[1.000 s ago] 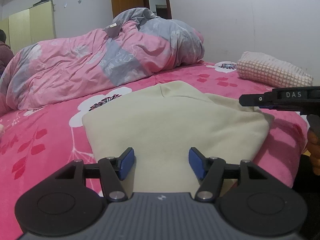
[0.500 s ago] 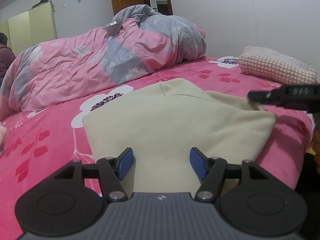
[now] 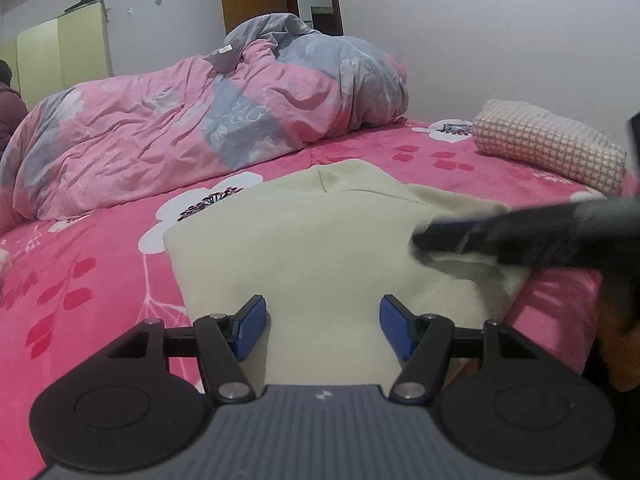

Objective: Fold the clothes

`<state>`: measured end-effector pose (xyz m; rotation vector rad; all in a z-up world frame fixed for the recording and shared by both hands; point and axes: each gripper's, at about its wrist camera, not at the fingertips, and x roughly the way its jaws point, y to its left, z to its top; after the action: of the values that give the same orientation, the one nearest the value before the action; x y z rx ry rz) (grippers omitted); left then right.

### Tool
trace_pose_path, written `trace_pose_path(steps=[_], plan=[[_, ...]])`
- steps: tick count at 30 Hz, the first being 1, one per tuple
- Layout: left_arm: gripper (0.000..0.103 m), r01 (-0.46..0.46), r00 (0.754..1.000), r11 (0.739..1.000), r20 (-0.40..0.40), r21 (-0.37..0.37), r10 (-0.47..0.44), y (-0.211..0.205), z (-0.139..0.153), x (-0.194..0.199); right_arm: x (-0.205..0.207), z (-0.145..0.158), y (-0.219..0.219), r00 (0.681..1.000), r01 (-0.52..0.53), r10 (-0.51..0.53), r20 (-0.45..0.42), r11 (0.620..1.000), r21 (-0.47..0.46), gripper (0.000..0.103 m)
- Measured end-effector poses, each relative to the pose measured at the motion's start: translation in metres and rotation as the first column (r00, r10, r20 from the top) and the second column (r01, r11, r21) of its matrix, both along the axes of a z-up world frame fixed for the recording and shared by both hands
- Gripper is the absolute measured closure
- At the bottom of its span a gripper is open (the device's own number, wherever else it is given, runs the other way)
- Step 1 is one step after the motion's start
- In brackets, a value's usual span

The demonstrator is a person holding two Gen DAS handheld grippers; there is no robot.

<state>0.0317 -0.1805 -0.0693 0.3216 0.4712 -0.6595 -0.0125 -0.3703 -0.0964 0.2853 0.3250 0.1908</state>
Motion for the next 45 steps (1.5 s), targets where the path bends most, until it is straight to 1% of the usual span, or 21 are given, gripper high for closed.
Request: trace_pose_path(steps=[2, 6, 9, 12, 13, 14, 16, 18, 20, 23, 27, 30, 32, 35, 36, 37, 39, 41, 44, 45], plan=[[0.039, 0.003, 1.000, 1.000, 0.001, -0.012, -0.003, 0.002, -0.001, 0.000, 0.010, -0.011, 0.009, 1.000, 0.007, -0.010, -0.029, 0.997, -0.072, 0.085], [0.039, 0.006, 1.000, 1.000, -0.007, -0.026, -0.006, 0.003, 0.001, 0.000, 0.009, -0.012, 0.011, 0.999, 0.010, -0.012, -0.035, 0.997, -0.078, 0.085], [0.039, 0.022, 1.000, 0.998, 0.004, -0.061, -0.022, 0.008, 0.010, -0.003, 0.009, -0.011, 0.014, 0.998, 0.015, -0.019, -0.052, 0.996, -0.083, 0.085], [0.039, 0.031, 0.998, 0.996, 0.052, -0.080, -0.027, 0.010, 0.020, -0.005, 0.011, -0.011, 0.013, 0.998, 0.021, -0.026, -0.063, 0.997, -0.075, 0.085], [0.039, 0.023, 0.998, 0.997, 0.056, -0.079, -0.018, 0.009, 0.022, -0.003, 0.012, -0.011, 0.012, 0.998, 0.022, -0.027, -0.065, 0.997, -0.072, 0.085], [0.039, 0.008, 0.999, 0.997, 0.048, -0.077, -0.004, 0.008, 0.023, 0.002, 0.012, -0.011, 0.012, 0.997, 0.024, -0.029, -0.067, 0.997, -0.067, 0.085], [0.039, -0.022, 1.000, 0.996, 0.001, -0.085, 0.022, 0.006, 0.023, 0.015, 0.013, -0.011, 0.012, 0.997, 0.025, -0.029, -0.073, 0.998, -0.060, 0.085], [0.039, -0.056, 0.996, 0.994, -0.074, -0.096, 0.049, 0.004, 0.018, 0.032, 0.014, -0.010, 0.011, 0.996, 0.024, -0.028, -0.081, 0.998, -0.055, 0.085], [0.039, -0.065, 0.994, 0.993, -0.095, -0.098, 0.055, 0.002, 0.014, 0.039, 0.015, -0.009, 0.010, 0.995, 0.023, -0.027, -0.091, 0.998, -0.050, 0.085], [0.034, -0.073, 0.991, 0.992, -0.120, -0.100, 0.061, 0.001, 0.013, 0.045, 0.016, -0.006, 0.011, 0.994, 0.023, -0.028, -0.110, 0.998, -0.052, 0.085], [0.034, -0.084, 0.985, 0.990, -0.158, -0.113, 0.066, 0.004, 0.015, 0.049, 0.026, 0.012, 0.012, 0.985, -0.003, -0.010, -0.173, 0.997, -0.073, 0.081], [0.034, -0.106, 0.977, 0.985, -0.201, -0.134, 0.077, 0.007, 0.018, 0.054, 0.035, 0.030, 0.009, 0.991, 0.013, -0.023, -0.135, 0.997, -0.077, 0.081], [0.034, -0.120, 0.972, 0.984, -0.219, -0.135, 0.089, 0.006, 0.020, 0.056, 0.044, 0.038, 0.007, 0.993, 0.027, -0.036, -0.112, 0.996, -0.086, 0.081], [0.034, -0.134, 0.967, 0.984, -0.232, -0.118, 0.104, 0.002, 0.021, 0.058, 0.063, 0.021, 0.015, 0.982, -0.005, -0.024, -0.187, 0.988, -0.156, 0.079], [0.034, -0.138, 0.966, 0.984, -0.236, -0.111, 0.109, 0.000, 0.021, 0.058, 0.068, 0.008, 0.019, 0.979, -0.013, -0.026, -0.202, 0.982, -0.190, 0.078], [0.034, -0.141, 0.965, 0.984, -0.237, -0.105, 0.113, -0.001, 0.022, 0.058, 0.067, 0.007, 0.020, 0.980, -0.011, -0.029, -0.197, 0.981, -0.196, 0.078], [0.034, -0.147, 0.964, 0.985, -0.237, -0.090, 0.123, -0.004, 0.023, 0.058, 0.065, 0.008, 0.022, 0.982, -0.002, -0.035, -0.184, 0.980, -0.200, 0.078], [0.034, -0.154, 0.962, 0.985, -0.240, -0.079, 0.131, -0.006, 0.024, 0.059, 0.068, 0.017, 0.018, 0.980, 0.001, -0.034, -0.197, 0.987, -0.163, 0.078], [0.033, -0.164, 0.959, 0.984, -0.246, -0.071, 0.143, -0.008, 0.025, 0.059, 0.069, 0.028, 0.013, 0.990, 0.024, -0.046, -0.137, 0.987, -0.158, 0.078], [0.033, -0.165, 0.959, 0.984, -0.246, -0.068, 0.144, -0.009, 0.025, 0.059, 0.072, 0.028, 0.012, 0.990, 0.023, -0.044, -0.133, 0.988, -0.155, 0.078]])
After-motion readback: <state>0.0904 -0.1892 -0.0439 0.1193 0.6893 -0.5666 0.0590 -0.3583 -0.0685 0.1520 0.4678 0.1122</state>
